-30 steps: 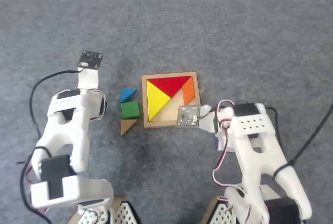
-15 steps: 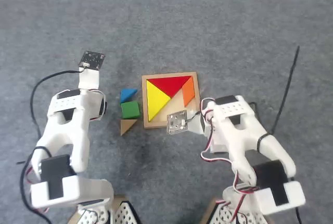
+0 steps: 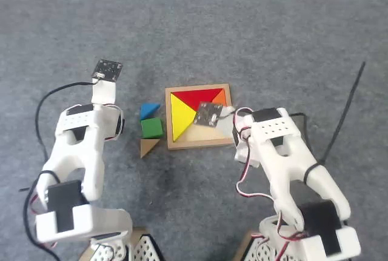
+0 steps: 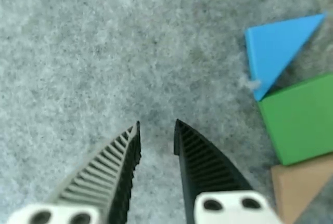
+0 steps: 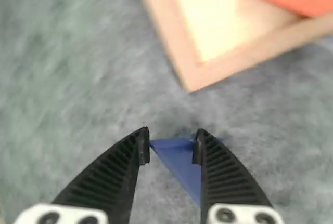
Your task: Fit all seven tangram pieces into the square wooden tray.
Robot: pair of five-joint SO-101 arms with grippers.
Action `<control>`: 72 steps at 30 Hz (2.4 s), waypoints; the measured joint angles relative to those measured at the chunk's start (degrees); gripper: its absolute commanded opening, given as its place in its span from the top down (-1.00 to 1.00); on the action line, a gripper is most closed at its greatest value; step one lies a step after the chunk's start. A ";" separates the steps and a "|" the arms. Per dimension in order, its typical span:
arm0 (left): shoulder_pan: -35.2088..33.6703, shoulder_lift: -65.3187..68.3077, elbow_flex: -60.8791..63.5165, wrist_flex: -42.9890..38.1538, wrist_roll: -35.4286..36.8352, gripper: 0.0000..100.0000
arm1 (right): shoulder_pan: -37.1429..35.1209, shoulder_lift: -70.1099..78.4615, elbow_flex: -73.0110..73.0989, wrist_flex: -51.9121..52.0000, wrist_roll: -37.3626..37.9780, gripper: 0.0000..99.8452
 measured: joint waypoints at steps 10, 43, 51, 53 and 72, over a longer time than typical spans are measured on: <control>0.00 0.00 0.00 0.00 0.00 0.80 | 12.66 -1.05 -6.51 6.42 2.20 0.77; 0.00 0.00 0.00 0.00 -0.09 0.80 | 15.30 -5.54 6.42 -7.03 23.21 0.41; 0.00 0.00 0.00 0.00 -0.09 0.80 | 15.30 6.86 -2.20 -6.68 22.51 0.41; 0.00 0.00 0.00 0.00 -0.09 0.80 | 15.30 7.47 -2.81 -6.07 22.51 0.41; 0.00 0.00 0.00 0.00 -0.09 0.81 | 13.89 0.62 -2.81 1.49 19.43 0.40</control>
